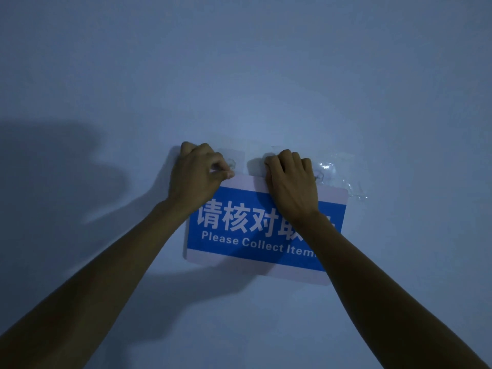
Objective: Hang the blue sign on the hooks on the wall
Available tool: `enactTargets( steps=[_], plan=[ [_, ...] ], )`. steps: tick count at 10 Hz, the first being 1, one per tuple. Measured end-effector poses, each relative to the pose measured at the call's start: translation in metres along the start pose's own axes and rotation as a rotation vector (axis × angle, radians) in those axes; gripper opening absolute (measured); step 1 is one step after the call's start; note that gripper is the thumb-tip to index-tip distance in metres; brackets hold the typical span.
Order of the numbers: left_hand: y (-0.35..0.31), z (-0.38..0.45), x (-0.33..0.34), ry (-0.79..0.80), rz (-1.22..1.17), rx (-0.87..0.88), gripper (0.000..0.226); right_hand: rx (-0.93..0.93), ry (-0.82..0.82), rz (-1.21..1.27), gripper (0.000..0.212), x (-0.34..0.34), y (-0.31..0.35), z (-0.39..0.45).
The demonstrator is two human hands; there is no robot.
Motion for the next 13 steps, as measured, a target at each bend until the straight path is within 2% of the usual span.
enactTargets(
  steps=[1,3,4,5,6,8,9,10,11,12,13],
  plan=[
    [-0.014,-0.004,-0.006,-0.103,0.316,0.151,0.019,0.000,-0.011,-0.006,0.023,0.000,-0.001,-0.002],
    [-0.020,-0.012,0.006,-0.035,0.204,0.233,0.014,0.011,0.002,0.009,0.021,0.002,-0.003,-0.002],
    [-0.019,-0.018,0.007,-0.030,0.237,0.236,0.013,0.028,0.036,0.021,0.010,0.003,-0.004,0.000],
    [-0.019,-0.014,0.006,0.017,0.217,0.178,0.013,0.082,0.123,0.094,0.020,0.004,-0.007,0.004],
    [-0.015,-0.012,0.007,0.133,0.143,0.085,0.019,0.126,0.243,0.226,0.024,0.003,-0.008,0.005],
    [-0.012,-0.036,0.015,0.383,0.019,0.010,0.045,0.232,0.315,0.444,0.029,-0.023,-0.021,-0.016],
    [-0.004,-0.050,0.013,0.443,-0.024,-0.036,0.056,0.303,0.322,0.425,0.034,-0.040,-0.037,-0.033],
    [0.016,-0.064,0.009,0.466,-0.051,-0.138,0.059,0.454,0.272,0.470,0.029,-0.060,-0.062,-0.054],
    [0.040,-0.084,0.004,0.513,-0.053,-0.257,0.063,0.623,0.300,0.509,0.026,-0.069,-0.086,-0.079],
    [0.059,-0.097,-0.006,0.507,0.010,-0.360,0.065,0.706,0.285,0.504,0.032,-0.076,-0.102,-0.099],
    [0.057,-0.100,-0.009,0.546,0.018,-0.378,0.069,0.785,0.242,0.513,0.035,-0.091,-0.106,-0.107]
  ],
)
Point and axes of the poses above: each hand's wrist, its own z-axis towards the middle knuckle, its own x-axis out of the palm, y = z × x, the point moved 10 cm from there along z, towards the middle knuckle, and after that the axes turned 5 degrees about z, right-handed, at the moved point
